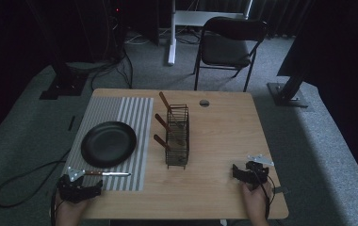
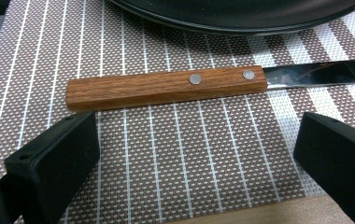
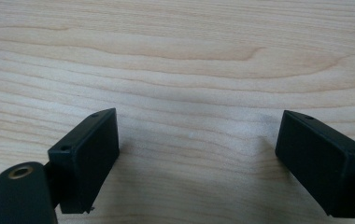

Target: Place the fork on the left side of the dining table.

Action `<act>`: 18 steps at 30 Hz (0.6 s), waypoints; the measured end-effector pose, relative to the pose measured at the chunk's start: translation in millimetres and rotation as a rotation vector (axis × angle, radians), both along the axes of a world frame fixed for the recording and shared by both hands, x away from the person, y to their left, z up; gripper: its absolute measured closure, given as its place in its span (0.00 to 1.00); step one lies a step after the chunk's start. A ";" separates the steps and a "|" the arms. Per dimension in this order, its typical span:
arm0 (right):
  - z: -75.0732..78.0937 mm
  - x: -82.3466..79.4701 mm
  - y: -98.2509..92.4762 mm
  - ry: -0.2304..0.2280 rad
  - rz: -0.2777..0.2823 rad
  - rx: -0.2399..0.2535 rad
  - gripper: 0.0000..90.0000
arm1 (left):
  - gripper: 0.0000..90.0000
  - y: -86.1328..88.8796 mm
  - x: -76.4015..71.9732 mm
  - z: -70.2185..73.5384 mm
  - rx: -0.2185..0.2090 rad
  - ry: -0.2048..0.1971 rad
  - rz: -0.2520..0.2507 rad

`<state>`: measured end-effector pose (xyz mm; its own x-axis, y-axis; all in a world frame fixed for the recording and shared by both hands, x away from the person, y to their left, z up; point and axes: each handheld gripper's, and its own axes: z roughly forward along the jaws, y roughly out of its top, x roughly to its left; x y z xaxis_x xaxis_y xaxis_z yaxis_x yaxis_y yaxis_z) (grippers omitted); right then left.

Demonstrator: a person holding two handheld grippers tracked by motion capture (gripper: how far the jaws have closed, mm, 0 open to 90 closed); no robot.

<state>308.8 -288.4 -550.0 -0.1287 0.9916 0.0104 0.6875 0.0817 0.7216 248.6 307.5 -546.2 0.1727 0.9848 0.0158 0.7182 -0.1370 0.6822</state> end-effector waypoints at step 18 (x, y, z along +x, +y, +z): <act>0.0 0.0 0.0 0.000 0.000 0.000 0.15 | 0.01 0.5 0.2 -0.1 -0.002 -0.001 -0.005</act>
